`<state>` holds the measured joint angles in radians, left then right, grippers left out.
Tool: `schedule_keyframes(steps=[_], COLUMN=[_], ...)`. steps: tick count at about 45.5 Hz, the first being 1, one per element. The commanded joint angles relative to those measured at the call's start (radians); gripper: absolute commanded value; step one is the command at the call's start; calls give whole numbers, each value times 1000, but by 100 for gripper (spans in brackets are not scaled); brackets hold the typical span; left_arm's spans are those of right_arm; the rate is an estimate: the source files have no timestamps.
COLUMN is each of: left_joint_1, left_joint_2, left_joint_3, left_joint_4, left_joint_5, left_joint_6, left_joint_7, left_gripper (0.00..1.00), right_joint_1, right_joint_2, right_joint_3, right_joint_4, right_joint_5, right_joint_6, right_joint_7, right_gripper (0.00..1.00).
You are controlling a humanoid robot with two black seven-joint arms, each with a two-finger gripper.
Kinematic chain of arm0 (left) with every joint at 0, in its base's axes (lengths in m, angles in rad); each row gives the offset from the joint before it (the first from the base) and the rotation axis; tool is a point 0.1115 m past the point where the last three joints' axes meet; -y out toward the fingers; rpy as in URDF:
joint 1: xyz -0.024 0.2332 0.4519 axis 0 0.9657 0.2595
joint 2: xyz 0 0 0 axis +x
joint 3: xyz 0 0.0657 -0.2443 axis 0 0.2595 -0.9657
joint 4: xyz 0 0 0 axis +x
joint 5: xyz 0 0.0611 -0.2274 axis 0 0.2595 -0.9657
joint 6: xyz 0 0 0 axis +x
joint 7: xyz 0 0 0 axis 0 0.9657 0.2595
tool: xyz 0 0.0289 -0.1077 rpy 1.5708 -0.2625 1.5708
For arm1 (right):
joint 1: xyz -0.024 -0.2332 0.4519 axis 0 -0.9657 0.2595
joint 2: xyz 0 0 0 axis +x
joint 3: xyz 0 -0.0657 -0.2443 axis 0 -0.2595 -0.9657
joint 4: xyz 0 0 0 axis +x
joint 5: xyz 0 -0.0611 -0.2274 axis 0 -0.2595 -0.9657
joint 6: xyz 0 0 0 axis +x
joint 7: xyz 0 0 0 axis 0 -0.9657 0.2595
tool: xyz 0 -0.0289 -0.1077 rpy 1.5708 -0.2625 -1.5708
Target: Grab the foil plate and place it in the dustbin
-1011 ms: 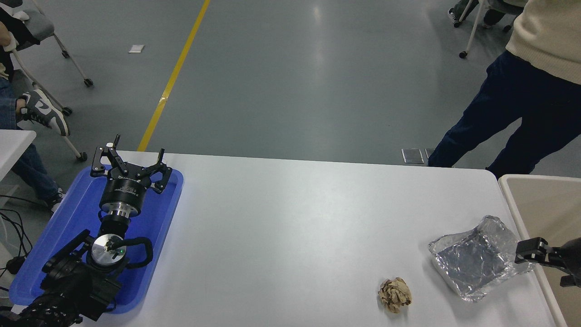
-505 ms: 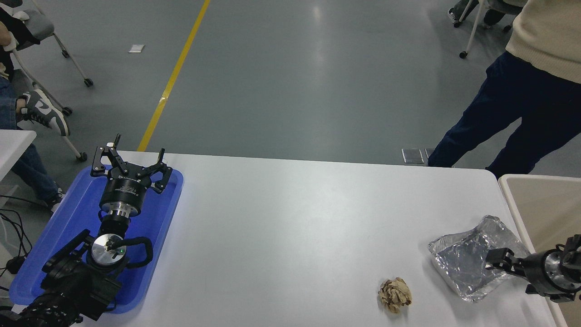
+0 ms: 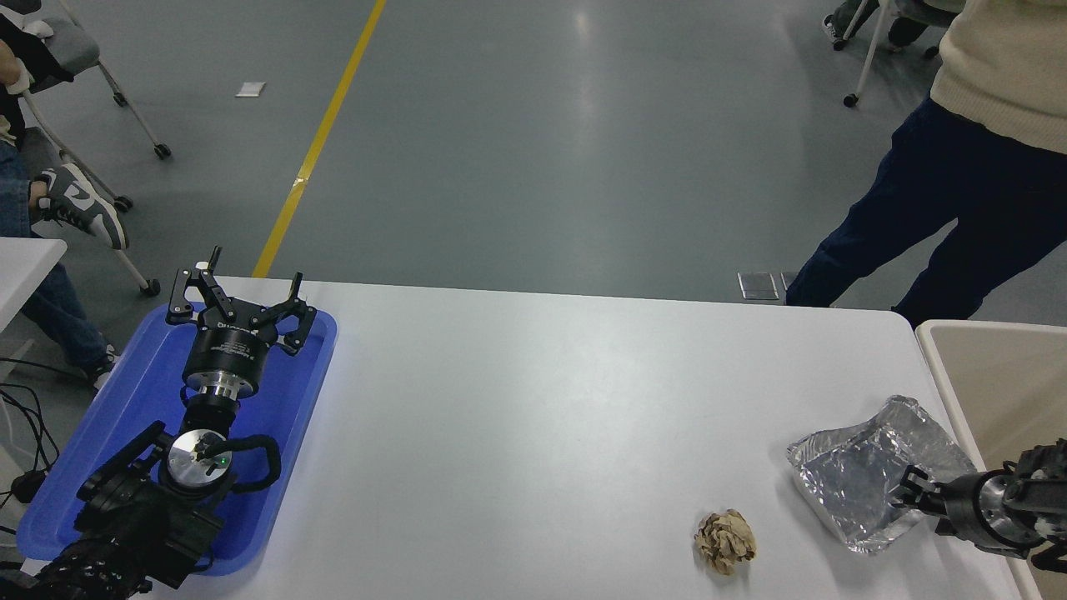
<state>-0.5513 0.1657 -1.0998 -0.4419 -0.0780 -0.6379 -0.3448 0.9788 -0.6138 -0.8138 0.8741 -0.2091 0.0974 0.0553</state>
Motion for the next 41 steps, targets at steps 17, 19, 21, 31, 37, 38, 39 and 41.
schedule_keyframes(steps=[17,19,21,31,37,38,39,41], left_joint_1=[-1,-1,-1,-1,-1,-1,-1,-1], left_joint_2=[0,0,0,0,0,0,0,0], left_joint_3=[0,0,0,0,0,0,0,0], left_joint_4=[0,0,0,0,-1,0,0,0], left_joint_5=[0,0,0,0,1,1,1,1], left_joint_6=[0,0,1,0,0,0,0,0], left_joint_7=[0,0,0,1,1,1,1,1], left_gripper=[100,100,100,100,100,100,100,100], right_joint_1=[41,57,72,213,369,398,432,504], right_joint_2=[-7,-18,-33,-138,-217,-224,-230,-241], right_joint_3=[28,24,22,16,-37,-57,-79,-126], right_joint_4=[3,9,19,120,224,239,253,278], right_joint_5=[-10,-12,-13,-134,-234,-242,-248,-254], right_joint_6=[11,13,18,84,137,151,163,185], right_joint_7=[0,0,0,0,-2,-2,-2,-2], right_gripper=[0,0,0,0,0,0,0,0])
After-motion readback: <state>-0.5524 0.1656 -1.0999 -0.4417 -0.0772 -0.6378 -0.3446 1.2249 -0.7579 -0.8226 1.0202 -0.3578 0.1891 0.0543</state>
